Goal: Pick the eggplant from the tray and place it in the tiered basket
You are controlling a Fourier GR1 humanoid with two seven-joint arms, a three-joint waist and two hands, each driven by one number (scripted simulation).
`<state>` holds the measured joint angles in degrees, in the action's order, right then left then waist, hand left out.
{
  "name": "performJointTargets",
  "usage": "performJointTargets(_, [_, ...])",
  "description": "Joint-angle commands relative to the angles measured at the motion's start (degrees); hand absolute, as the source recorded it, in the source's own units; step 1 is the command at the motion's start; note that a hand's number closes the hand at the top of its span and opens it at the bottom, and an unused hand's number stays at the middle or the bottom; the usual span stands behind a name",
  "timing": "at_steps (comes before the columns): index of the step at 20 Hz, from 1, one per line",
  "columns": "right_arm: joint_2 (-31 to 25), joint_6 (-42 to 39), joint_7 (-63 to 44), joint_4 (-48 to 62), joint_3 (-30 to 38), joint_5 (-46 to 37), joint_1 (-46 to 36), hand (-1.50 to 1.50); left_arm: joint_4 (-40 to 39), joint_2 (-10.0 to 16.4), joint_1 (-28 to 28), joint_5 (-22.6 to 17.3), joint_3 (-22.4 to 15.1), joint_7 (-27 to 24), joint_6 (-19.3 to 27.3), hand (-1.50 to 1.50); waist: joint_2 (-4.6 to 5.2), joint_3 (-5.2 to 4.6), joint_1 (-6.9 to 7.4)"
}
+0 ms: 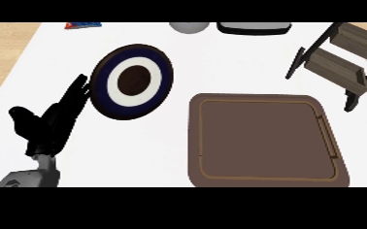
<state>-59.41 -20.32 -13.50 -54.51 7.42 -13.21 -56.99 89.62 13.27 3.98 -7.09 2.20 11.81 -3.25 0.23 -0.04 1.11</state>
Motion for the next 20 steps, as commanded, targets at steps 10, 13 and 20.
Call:
performJointTargets(10, [9.7, 16.7, 7.1, 8.3, 2.6, -6.7, -1.8, 1.5, 2.0, -0.5, -1.0, 0.4, 0.6, 1.8, -0.4, 0.0, -0.14, 0.04, -0.38])
performJointTargets(13, [9.4, 16.3, 9.6, 16.6, 0.8, -10.5, -8.5, -1.5, -3.7, 0.4, 4.6, -0.4, 2.6, 0.7, -1.5, 0.0, 0.26, 0.02, 0.13])
performJointTargets(20, [11.6, 19.5, 12.1, 22.9, 3.8, -10.5, -12.6, -1.5, -2.0, -1.4, 1.3, 0.9, 1.4, -0.2, -1.0, 0.0, 0.19, 0.05, 0.36])
